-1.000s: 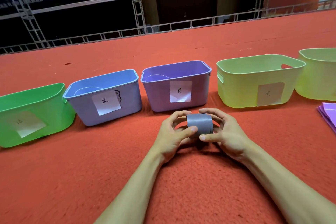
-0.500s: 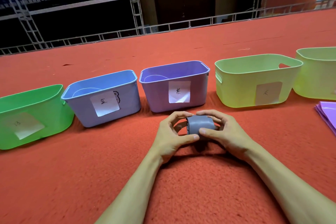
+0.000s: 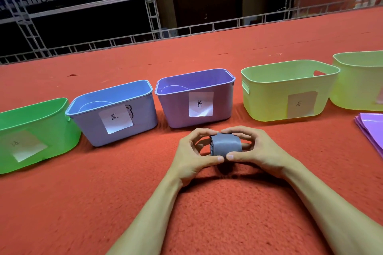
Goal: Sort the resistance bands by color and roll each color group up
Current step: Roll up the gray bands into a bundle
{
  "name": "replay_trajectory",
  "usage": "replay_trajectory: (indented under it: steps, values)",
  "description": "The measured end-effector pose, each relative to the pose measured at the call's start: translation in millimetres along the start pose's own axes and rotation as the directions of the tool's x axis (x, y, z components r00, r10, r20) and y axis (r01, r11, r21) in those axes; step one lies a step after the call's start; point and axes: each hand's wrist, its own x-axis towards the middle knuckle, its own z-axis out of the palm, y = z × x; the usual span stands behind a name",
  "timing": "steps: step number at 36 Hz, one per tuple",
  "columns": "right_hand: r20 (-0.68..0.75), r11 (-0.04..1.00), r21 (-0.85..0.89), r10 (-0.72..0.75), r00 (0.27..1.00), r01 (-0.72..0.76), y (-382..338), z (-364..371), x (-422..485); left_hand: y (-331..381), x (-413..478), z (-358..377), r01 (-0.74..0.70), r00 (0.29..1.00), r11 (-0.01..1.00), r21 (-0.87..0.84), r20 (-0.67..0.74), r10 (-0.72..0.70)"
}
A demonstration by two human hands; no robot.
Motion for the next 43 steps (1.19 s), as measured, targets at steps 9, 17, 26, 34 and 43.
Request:
replay_trajectory:
  steps: [9,17,26,34,43]
  values:
    - [-0.045,0.998,-0.061,0.014,0.999,-0.017,3,-4,0,-1,0,3,0.02,0.999,1.0,0.016,0.047,-0.021]
    - [-0.045,0.996,-0.089,0.022,0.999,-0.026,3,-3,0,-1,0,2,0.034,0.994,0.998,0.049,0.102,-0.039]
    - [-0.056,0.995,-0.1,0.0,0.998,-0.005,6,-2,1,-3,1,-4,0.064,0.986,0.989,0.135,0.142,-0.083]
    - [0.032,0.992,-0.125,0.018,0.999,-0.014,9,-6,0,-6,1,-5,0.087,0.982,0.978,0.19,0.149,-0.116]
    - [-0.03,0.983,-0.178,0.028,0.999,-0.032,5,-9,-6,5,2,-4,0.111,0.966,0.956,0.271,0.196,-0.167]
